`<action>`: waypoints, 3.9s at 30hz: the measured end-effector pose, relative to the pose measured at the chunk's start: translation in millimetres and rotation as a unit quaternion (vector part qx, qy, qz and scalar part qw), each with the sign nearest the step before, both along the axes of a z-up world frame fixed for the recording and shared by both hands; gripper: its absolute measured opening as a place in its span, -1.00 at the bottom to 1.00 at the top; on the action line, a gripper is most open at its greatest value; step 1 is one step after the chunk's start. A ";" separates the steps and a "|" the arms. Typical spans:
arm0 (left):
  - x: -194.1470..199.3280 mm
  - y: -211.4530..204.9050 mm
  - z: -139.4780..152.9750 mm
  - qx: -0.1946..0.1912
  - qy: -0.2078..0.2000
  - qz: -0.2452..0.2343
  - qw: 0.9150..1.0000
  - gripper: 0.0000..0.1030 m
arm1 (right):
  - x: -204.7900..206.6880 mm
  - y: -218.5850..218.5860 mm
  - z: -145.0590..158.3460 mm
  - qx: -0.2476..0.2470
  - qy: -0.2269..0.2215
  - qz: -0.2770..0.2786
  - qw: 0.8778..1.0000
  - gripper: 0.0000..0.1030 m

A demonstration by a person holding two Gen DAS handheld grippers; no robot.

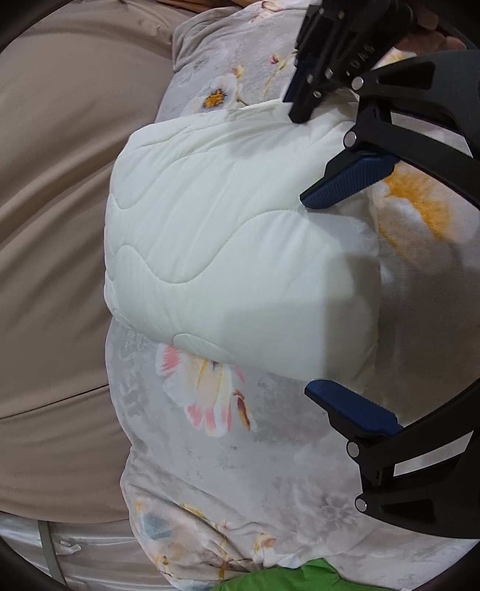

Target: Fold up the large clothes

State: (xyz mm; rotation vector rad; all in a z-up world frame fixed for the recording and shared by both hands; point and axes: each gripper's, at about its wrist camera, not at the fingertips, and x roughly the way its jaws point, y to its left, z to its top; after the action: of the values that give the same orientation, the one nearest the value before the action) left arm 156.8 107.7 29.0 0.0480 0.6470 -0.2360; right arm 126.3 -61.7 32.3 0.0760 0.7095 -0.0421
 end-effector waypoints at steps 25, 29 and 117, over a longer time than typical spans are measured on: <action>-63.6 -13.5 -35.8 0.028 -0.010 0.010 1.000 0.78 | -93.6 16.8 -31.6 -0.020 -0.007 -0.060 0.998 -0.01; -77.4 -22.4 -47.5 0.039 -0.004 -0.002 0.999 0.77 | -103.1 21.0 -44.9 -0.026 -0.008 -0.069 0.997 0.01; -82.1 -19.8 -55.2 0.052 -0.022 0.035 0.998 0.74 | -106.8 27.0 -57.0 -0.052 -0.020 -0.075 0.996 0.03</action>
State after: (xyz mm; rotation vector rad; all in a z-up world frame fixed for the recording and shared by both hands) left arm 74.7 87.9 -26.2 0.1295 0.6163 -0.1331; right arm 19.5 -34.7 -24.7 0.0299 0.6593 -0.2197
